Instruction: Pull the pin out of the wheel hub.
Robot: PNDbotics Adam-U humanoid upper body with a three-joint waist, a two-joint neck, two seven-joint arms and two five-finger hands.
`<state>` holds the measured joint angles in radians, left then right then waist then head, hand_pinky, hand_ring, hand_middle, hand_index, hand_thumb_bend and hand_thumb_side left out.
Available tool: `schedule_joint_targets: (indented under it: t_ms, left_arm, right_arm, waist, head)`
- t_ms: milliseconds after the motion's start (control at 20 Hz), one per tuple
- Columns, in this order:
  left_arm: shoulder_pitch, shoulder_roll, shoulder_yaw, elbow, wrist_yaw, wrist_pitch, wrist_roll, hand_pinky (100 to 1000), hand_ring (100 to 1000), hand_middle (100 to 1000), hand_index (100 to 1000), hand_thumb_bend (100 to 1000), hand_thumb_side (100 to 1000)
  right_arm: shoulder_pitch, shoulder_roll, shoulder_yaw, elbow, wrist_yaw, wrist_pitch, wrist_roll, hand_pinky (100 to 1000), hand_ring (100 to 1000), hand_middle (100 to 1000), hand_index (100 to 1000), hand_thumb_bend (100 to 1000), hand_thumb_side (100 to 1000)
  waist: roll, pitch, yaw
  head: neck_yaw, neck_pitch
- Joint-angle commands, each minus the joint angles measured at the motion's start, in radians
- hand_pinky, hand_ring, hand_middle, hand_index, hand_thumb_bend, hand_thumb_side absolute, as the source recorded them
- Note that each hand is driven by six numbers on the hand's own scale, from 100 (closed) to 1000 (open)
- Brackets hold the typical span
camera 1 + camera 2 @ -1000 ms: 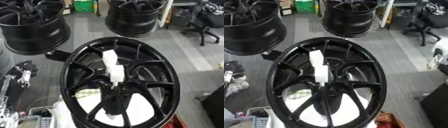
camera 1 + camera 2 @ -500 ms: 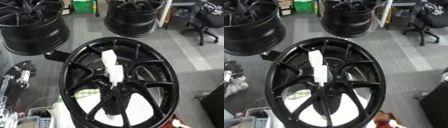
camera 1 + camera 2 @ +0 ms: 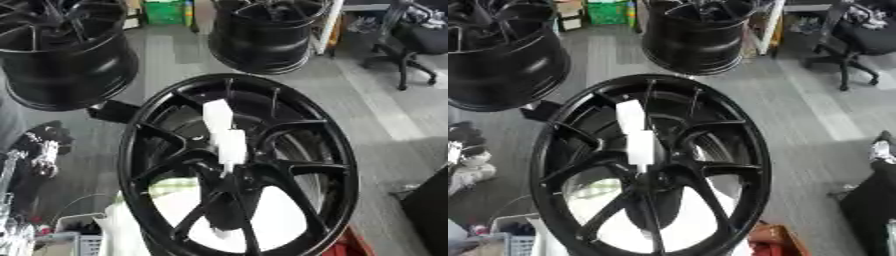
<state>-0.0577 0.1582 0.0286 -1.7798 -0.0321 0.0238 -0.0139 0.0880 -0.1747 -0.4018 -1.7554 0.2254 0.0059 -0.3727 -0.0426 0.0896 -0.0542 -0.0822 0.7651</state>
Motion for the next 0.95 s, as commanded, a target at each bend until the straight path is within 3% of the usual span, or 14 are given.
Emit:
schedule_joint_targets:
  t_ms: [50, 400, 950]
  left_arm:
    - [-0.012, 0.012, 0.005, -0.016, 0.001, -0.002, 0.002, 760, 729, 669, 791, 156, 599]
    - [-0.012, 0.011, 0.004, -0.016, 0.001, -0.002, 0.002, 760, 729, 669, 791, 156, 598]
    - [-0.012, 0.008, 0.002, -0.016, 0.002, -0.002, 0.000, 760, 730, 669, 791, 154, 599]
  right_arm:
    - [-0.006, -0.005, 0.021, -0.039, -0.032, -0.014, 0.016, 637, 517, 661, 787, 225, 341]
    - [0.015, 0.007, 0.103, -0.057, -0.102, -0.041, 0.093, 637, 518, 657, 786, 207, 324]
    - [0.026, 0.005, 0.183, -0.052, -0.153, -0.056, 0.172, 636, 518, 654, 786, 187, 314]
  waist:
    - [0.003, -0.006, 0.001]
    - [0.006, -0.004, 0.003]
    - [0.011, -0.001, 0.002]
  head:
    - [0.002, 0.005]
    - [0.002, 0.005]
    - [0.000, 0.005]
